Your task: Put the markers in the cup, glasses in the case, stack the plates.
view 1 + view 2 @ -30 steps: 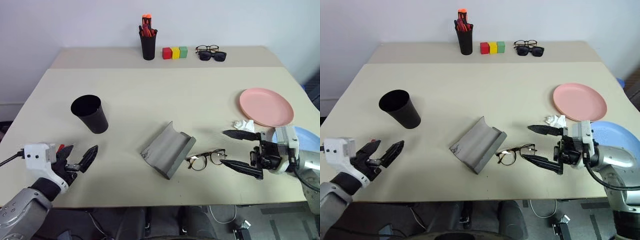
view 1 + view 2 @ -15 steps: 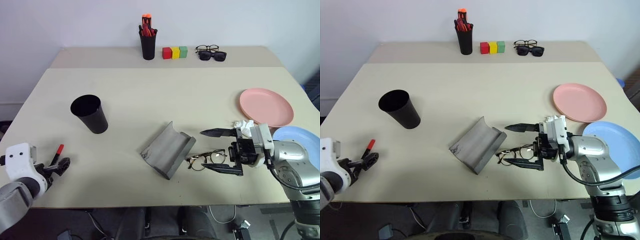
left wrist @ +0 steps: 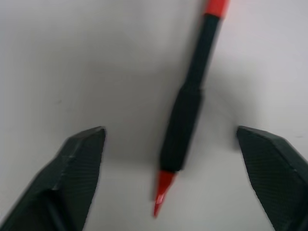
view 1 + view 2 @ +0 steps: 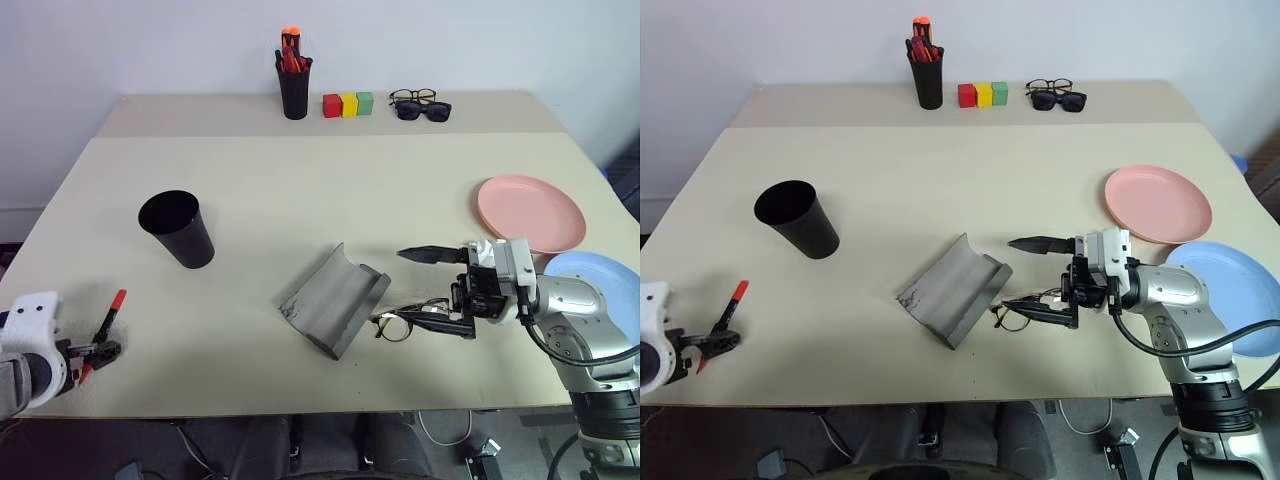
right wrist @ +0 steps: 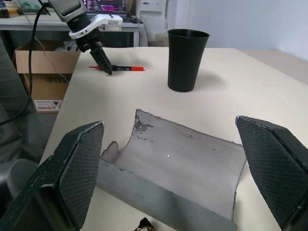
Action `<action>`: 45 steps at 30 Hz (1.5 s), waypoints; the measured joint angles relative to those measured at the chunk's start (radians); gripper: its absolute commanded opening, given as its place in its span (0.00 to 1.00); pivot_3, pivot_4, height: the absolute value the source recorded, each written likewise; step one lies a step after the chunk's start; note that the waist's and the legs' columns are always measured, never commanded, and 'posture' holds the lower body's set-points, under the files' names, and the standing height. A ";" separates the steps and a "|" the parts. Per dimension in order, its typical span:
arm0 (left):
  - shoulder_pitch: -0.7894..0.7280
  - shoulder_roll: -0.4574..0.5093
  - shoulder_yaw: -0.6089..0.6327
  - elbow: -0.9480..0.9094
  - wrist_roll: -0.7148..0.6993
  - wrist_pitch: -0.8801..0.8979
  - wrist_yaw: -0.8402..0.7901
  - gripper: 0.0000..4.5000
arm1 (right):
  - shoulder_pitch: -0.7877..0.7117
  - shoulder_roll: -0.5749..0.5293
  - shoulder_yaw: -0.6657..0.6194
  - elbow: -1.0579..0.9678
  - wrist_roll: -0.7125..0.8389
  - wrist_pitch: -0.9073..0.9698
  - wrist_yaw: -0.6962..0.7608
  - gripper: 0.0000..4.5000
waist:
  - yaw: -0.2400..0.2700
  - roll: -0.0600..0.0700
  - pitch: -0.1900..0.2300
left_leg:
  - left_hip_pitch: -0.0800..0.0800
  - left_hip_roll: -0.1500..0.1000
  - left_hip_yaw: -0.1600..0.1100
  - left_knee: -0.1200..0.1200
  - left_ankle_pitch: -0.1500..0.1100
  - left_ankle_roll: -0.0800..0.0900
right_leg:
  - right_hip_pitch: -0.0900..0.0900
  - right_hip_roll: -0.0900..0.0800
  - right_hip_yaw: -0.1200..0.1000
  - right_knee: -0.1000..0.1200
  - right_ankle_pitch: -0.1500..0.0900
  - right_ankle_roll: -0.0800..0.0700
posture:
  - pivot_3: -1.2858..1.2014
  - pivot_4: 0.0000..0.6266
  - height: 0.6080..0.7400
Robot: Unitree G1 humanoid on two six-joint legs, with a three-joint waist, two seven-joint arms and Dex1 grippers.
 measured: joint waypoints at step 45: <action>-0.515 -0.391 -0.077 -0.044 0.710 -0.814 -0.424 0.01 | 0.022 -0.051 -0.086 0.018 -0.001 0.002 -0.107 1.00 | 0.008 -0.003 -0.002 | 0.007 -0.001 0.007 -0.011 0.004 0.001 | 0.005 -0.003 0.000 -0.002 0.002 0.002 | 0.52 0.24 1.00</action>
